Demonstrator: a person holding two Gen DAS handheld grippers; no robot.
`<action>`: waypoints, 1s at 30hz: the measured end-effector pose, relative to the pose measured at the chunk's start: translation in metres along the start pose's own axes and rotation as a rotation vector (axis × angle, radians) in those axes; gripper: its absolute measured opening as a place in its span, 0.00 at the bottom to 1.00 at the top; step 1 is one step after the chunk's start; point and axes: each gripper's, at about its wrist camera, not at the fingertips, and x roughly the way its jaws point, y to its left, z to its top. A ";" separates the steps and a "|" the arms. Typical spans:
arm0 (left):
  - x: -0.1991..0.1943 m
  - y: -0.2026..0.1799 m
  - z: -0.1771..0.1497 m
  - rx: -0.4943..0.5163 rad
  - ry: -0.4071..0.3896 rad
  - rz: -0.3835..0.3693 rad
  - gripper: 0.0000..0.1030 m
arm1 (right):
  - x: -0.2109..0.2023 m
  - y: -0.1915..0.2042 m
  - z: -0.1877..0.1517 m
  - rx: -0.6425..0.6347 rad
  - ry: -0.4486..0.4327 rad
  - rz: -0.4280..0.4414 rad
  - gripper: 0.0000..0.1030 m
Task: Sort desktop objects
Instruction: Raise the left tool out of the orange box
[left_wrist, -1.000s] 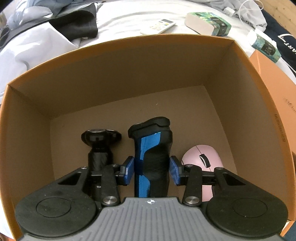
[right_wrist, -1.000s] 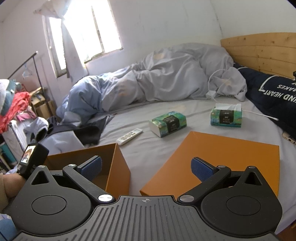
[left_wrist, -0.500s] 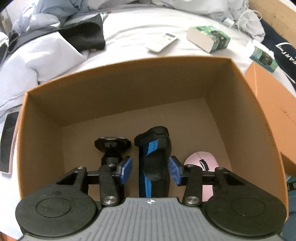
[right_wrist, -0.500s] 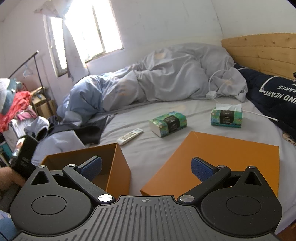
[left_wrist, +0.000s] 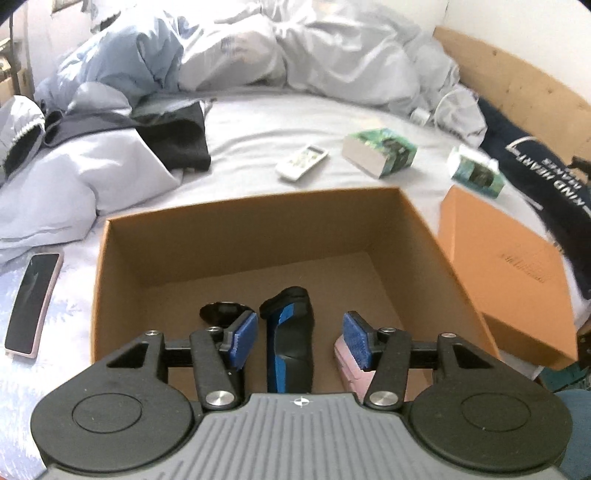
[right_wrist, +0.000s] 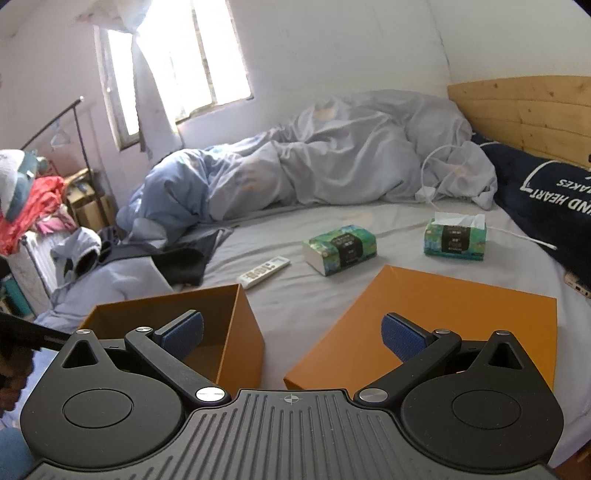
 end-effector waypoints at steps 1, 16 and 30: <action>-0.005 -0.001 -0.001 0.004 -0.018 -0.002 0.61 | 0.000 0.001 0.000 -0.002 0.000 0.000 1.00; -0.083 -0.012 -0.017 0.048 -0.294 -0.015 0.72 | -0.004 0.013 -0.003 -0.051 0.000 -0.007 1.00; -0.089 0.004 -0.046 -0.069 -0.388 -0.022 0.78 | -0.003 0.021 -0.005 -0.095 0.009 -0.030 1.00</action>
